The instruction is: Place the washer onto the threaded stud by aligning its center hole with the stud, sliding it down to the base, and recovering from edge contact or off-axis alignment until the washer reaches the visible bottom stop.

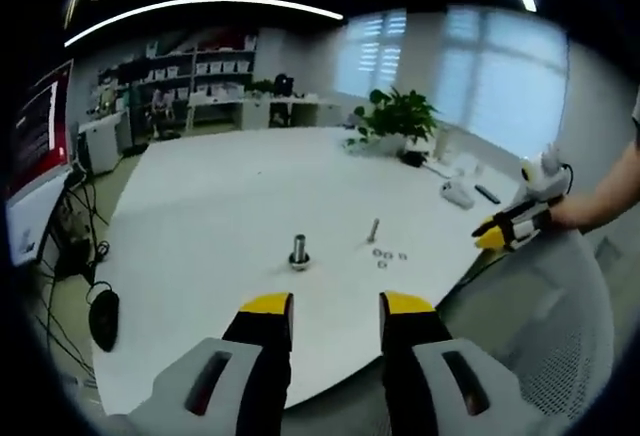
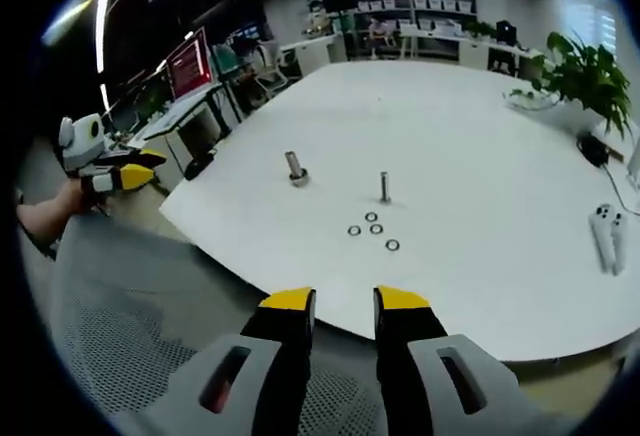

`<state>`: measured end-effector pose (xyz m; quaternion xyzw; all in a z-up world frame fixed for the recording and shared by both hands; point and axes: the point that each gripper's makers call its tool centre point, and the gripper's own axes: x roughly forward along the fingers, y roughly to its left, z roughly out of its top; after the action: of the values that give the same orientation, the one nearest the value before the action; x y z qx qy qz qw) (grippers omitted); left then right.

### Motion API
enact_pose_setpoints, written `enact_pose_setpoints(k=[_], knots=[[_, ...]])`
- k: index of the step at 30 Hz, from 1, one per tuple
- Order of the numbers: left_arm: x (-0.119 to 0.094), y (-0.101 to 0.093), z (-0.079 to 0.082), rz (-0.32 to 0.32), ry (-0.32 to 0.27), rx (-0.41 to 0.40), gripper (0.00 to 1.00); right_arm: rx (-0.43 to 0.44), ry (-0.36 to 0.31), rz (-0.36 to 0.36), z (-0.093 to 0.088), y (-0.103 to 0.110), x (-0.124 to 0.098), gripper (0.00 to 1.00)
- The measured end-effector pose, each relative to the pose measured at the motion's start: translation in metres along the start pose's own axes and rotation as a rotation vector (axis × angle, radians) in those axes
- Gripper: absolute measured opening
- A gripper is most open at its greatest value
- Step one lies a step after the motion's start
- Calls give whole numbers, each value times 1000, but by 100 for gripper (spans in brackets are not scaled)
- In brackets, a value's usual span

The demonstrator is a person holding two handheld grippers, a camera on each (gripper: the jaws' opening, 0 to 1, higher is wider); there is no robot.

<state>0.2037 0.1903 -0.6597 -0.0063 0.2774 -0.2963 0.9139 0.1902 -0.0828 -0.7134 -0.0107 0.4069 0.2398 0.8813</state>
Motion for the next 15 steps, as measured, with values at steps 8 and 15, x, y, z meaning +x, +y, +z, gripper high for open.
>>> enact_pose_setpoints(k=[8, 15], knots=[[-5, 8, 5, 40, -31, 17, 31, -6, 19, 23, -3, 6, 2, 27], [0, 0, -1, 25, 19, 94, 31, -12, 36, 26, -5, 7, 2, 29]])
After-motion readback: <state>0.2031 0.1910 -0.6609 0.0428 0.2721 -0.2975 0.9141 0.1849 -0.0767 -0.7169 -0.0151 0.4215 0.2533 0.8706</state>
